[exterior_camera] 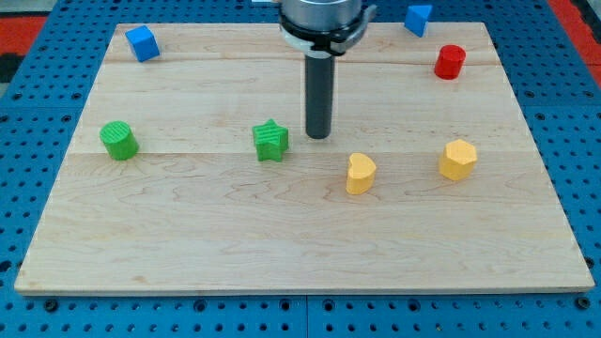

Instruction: Move the yellow heart towards the bottom left

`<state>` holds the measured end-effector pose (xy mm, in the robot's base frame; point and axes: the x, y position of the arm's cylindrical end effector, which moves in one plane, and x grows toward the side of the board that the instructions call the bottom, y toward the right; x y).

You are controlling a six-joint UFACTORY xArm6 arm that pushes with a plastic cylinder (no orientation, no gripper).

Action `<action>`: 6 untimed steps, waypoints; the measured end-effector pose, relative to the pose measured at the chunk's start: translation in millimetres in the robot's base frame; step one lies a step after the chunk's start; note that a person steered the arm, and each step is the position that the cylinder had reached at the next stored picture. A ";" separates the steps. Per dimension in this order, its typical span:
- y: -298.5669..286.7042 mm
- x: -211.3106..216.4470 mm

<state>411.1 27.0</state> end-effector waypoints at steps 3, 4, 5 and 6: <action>19.3 7.8; 36.4 11.9; 63.6 27.7; 30.3 40.3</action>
<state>451.4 57.3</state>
